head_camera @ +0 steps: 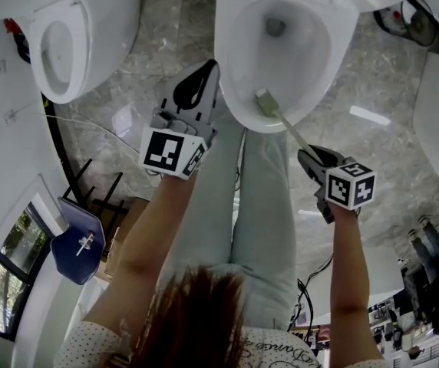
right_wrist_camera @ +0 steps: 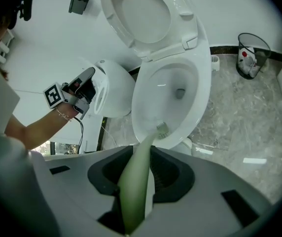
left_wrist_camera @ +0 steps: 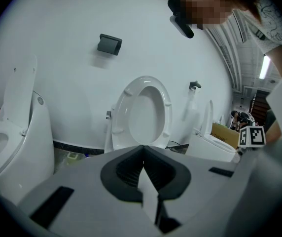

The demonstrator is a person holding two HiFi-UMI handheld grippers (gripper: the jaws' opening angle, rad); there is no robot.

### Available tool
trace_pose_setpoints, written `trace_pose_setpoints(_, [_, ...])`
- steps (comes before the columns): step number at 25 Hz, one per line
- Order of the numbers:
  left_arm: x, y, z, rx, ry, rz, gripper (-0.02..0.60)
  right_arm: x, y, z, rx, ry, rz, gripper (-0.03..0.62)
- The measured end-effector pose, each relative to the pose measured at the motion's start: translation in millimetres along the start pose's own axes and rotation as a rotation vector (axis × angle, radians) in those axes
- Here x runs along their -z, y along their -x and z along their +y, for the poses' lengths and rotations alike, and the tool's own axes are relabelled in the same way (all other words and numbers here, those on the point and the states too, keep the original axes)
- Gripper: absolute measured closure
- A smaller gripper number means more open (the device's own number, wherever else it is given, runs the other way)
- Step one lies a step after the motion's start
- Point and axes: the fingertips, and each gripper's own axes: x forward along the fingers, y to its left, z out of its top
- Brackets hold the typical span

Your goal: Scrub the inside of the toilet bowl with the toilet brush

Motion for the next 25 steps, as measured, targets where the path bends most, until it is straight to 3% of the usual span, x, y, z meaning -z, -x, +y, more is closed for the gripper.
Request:
trace_pose_setpoints(9, [-5, -5, 6, -0.01, -0.001, 0.002, 0.58, -15, 17, -16, 0.132, 0.122, 0.071, 0.473])
trace_pose_setpoints(25, [-11, -25, 12, 0.017, -0.01, 0.014, 0.578, -41, 25, -27, 0.206, 0.189, 0.092, 0.473])
